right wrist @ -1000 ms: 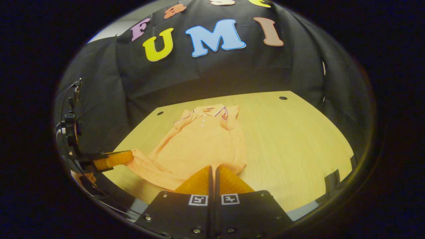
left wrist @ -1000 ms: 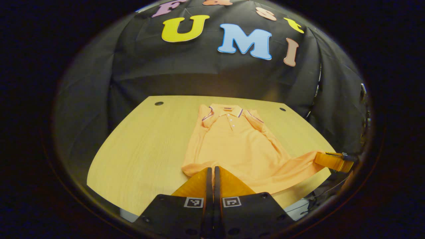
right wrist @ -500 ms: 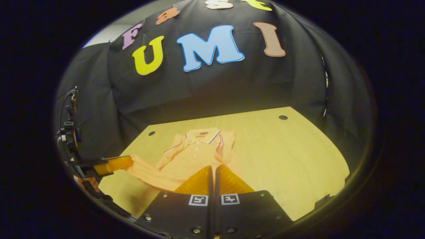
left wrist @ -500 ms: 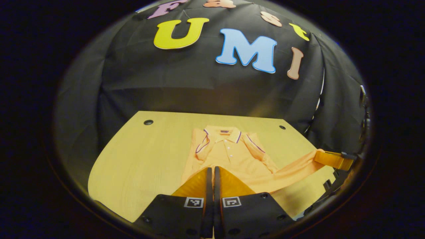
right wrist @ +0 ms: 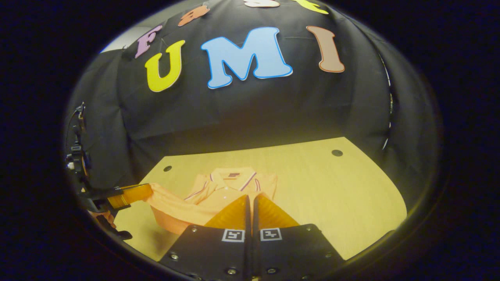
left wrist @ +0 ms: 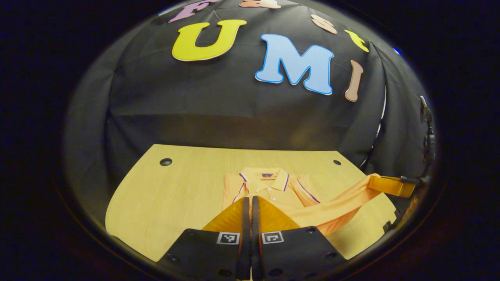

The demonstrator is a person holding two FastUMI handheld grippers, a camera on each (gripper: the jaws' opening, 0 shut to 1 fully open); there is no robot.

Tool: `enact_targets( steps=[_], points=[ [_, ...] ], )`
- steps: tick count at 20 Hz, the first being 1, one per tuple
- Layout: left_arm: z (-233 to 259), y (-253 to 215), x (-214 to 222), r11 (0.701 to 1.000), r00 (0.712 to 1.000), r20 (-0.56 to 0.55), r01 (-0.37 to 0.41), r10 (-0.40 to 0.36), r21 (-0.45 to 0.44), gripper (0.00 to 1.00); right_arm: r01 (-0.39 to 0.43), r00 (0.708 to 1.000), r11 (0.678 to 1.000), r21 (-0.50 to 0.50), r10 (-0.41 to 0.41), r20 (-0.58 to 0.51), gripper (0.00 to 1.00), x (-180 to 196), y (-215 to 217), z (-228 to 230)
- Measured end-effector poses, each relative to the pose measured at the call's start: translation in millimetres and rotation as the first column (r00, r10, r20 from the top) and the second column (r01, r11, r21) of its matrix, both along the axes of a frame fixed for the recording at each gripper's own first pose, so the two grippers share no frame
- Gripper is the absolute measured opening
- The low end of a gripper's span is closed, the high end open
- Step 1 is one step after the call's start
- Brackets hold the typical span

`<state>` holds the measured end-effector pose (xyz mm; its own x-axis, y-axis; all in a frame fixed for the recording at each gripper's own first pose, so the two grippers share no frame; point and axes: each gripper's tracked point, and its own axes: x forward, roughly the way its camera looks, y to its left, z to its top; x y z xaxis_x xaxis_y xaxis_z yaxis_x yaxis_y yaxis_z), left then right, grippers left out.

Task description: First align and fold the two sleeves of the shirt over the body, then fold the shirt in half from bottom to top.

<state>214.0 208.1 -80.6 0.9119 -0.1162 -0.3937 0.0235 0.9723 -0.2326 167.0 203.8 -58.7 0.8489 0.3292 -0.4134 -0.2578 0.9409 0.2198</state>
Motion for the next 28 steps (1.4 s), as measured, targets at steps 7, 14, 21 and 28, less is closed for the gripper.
enact_targets(
  steps=[7, 14, 21, 28],
  points=[
    [-7.2, 15.3, 73.5, 1.000, 0.999, 0.021, 0.025, -0.025, 0.013, 0.07, 0.039, 0.999, 0.999, -0.025, -0.040, -0.015, 0.00, 66.3, 13.2, -0.7],
    [-27.5, 30.4, 143.4, 0.999, 0.999, 0.036, 0.035, -0.036, 0.020, 0.06, 0.064, 0.998, 0.995, -0.083, -0.066, -0.022, 0.00, 134.0, 29.4, -13.7],
    [-51.7, 35.8, 191.8, 0.999, 0.998, 0.051, 0.036, -0.037, 0.032, 0.07, 0.072, 0.996, 0.986, -0.148, -0.078, -0.033, 0.00, 188.3, 46.2, -38.7],
    [-88.1, 37.3, 215.3, 0.995, 0.999, 0.016, 0.044, -0.046, 0.085, 0.07, 0.076, 0.992, 0.971, -0.225, -0.096, -0.079, 0.00, 212.1, 53.6, -83.5]
  ],
)
